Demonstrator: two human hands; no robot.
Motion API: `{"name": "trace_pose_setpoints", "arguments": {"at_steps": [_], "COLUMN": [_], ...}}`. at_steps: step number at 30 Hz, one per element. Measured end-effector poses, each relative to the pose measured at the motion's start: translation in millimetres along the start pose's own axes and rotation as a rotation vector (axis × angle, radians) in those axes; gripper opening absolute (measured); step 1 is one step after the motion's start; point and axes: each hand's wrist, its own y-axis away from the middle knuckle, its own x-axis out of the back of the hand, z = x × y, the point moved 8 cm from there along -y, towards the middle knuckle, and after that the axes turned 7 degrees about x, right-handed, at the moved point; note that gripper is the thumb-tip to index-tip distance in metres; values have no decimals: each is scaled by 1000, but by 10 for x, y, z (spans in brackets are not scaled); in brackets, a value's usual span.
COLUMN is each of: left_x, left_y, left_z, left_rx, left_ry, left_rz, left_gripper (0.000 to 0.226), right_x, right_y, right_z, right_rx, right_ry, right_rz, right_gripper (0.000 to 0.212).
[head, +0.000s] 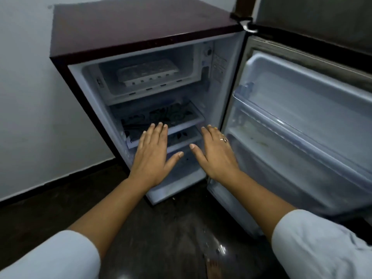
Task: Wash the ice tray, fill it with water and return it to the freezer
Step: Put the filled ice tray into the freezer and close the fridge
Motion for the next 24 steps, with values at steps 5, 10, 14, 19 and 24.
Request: {"name": "trace_pose_setpoints", "arguments": {"at_steps": [5,10,14,19,24], "left_x": [-54,-155,-146,23,398], "left_y": [657,1099,1260,1286,1160], "left_z": [448,967,1561,2453,3323], "left_rx": [-92,-219,-333,-476,-600], "left_ry": [24,77,150,259,323], "left_rz": [-80,-158,-182,-184,-113], "left_gripper": [94,87,84,94,88], "right_x": [146,397,749,1372,1921], "right_y": [1028,2015,2778,3459,3674], "right_z": [117,423,781,1210,1594], "right_rx": [-167,-370,-544,-701,-740], "right_ry": [-11,-39,-55,-76,-99], "right_rz": [9,90,186,360,459], "right_gripper": [75,71,69,57,71]}}
